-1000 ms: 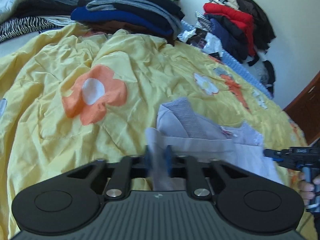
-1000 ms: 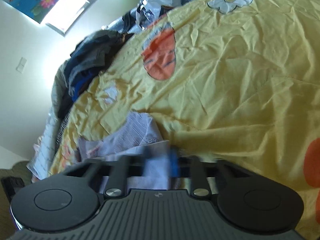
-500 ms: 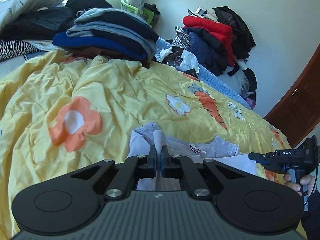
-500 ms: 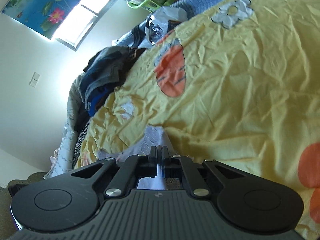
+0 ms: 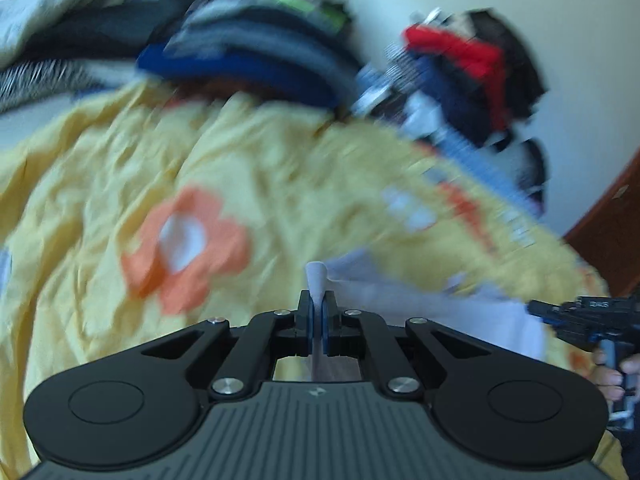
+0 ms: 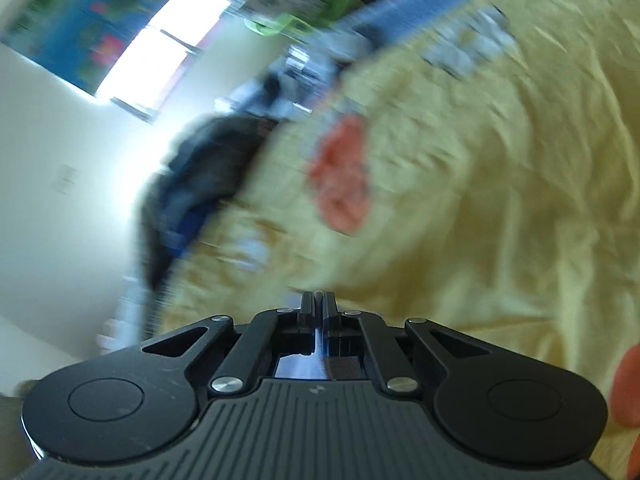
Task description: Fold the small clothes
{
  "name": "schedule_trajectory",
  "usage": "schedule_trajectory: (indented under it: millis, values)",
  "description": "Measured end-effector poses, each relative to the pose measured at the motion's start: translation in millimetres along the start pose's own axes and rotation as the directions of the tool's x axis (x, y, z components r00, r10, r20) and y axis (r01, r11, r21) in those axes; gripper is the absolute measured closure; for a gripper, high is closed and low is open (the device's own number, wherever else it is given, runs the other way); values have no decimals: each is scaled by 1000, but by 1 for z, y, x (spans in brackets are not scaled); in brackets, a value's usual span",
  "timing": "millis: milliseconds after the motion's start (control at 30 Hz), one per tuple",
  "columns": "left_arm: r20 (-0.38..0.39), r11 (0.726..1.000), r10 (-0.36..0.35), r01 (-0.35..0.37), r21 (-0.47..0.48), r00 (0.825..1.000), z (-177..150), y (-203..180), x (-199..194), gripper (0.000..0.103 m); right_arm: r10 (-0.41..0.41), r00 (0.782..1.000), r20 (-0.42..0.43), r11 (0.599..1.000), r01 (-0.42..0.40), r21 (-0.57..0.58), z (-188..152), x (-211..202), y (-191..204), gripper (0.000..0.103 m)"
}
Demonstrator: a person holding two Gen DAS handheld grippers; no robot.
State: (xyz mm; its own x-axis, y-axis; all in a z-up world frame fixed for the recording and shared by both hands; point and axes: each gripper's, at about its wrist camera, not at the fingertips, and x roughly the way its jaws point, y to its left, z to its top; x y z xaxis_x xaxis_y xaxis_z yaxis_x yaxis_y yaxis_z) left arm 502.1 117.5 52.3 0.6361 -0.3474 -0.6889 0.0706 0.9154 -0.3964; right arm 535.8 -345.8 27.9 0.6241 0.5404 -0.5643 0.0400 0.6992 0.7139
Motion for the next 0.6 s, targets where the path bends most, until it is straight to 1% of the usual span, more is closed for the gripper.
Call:
schedule_trajectory:
  millis: [33,100,133,167,200,233,267,300,333,367,400,467,500,533,567,600]
  values:
    - [-14,1000,7,-8,-28,1000,-4,4,5,99,-25,1000,0,1000,25,17,-4,5,-7,95]
    - [-17,999,1,-2,-45,1000,-9,7,5,99,-17,1000,11,999,16,46,-11,6,-13,95]
    - [-14,999,5,-6,-47,1000,-11,8,2,98,-19,1000,17,999,18,49,-13,4,-13,90]
    - [-13,999,3,-3,-47,1000,-13,9,-3,98,-38,999,28,998,36,54,-14,1,-12,76]
    - [-4,998,2,-2,-57,1000,-15,10,-12,98,-64,997,40,996,62,57,-15,-5,-10,71]
    - [7,998,-4,4,-62,1000,-18,10,-22,98,-66,996,62,997,63,48,-16,-14,-7,67]
    - [26,998,-17,19,-60,1000,-21,9,-34,98,-61,993,97,998,58,30,-20,-25,-2,64]
    - [57,998,-40,43,-52,998,-26,4,-47,98,-32,992,120,999,32,-1,-25,-36,4,64]
    - [90,996,-83,87,-34,992,-33,-3,-59,98,4,993,116,999,0,-35,-31,-43,10,64]
    - [97,991,-136,136,2,986,-39,-13,-67,98,33,995,96,997,-26,-66,-37,-49,18,64]
    - [72,983,-180,177,49,981,-46,-27,-70,98,59,996,70,994,-52,-97,-44,-51,26,63]
    - [-3,968,-224,223,113,975,-63,-50,-64,98,97,995,-4,986,-97,-139,-58,-45,39,60]
    - [-44,963,-219,223,149,975,-71,-59,-56,98,104,993,-49,983,-110,-150,-65,-38,43,59]
    - [-83,963,-190,202,176,978,-80,-66,-46,98,96,992,-84,981,-108,-158,-72,-29,44,56]
    - [-124,969,-146,167,181,982,-89,-68,-33,98,67,992,-108,984,-84,-160,-76,-20,44,54]
    - [-145,975,-110,135,176,983,-95,-66,-22,98,29,992,-126,986,-49,-159,-80,-10,40,57]
